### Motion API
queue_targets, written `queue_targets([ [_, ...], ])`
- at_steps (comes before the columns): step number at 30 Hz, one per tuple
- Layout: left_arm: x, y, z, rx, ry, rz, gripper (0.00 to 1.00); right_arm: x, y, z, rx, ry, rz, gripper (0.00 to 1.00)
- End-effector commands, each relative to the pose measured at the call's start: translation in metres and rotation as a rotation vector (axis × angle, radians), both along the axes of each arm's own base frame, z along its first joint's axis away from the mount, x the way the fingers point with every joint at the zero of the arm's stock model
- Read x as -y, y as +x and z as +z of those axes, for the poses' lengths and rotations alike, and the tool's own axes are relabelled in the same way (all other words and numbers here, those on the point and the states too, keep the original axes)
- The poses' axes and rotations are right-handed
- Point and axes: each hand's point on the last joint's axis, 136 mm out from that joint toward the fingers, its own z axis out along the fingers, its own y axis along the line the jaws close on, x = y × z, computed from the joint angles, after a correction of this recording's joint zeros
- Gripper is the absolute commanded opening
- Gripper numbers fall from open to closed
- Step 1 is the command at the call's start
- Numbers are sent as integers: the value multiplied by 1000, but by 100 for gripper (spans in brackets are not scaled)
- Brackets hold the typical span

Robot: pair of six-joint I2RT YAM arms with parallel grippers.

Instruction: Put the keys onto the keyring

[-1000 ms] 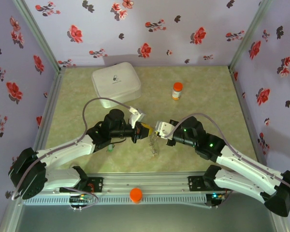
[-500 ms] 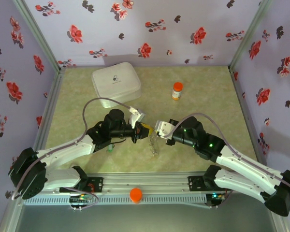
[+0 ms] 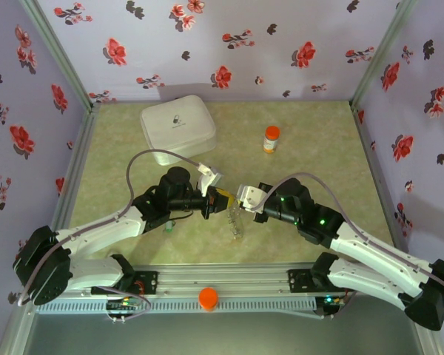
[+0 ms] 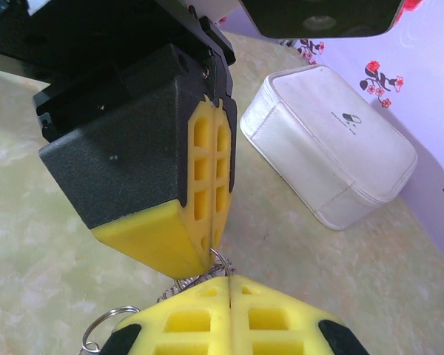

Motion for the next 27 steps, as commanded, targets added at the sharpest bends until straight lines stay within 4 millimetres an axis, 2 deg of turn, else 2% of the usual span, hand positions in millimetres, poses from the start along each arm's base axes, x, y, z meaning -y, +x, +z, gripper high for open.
queue_targets([
  [1,7,1,23,37,-63,-11,0,0,-4,-1,19,-12,18,0],
  [6,7,2,22,37,-61,-7,0,4,-2,5,53,-1,0,0],
  [17,7,2,22,37,-60,-7,0,-1,-7,-6,11,-28,36,0],
  [27,7,2,22,39,-61,-7,0,2,0,3,61,4,-9,0],
])
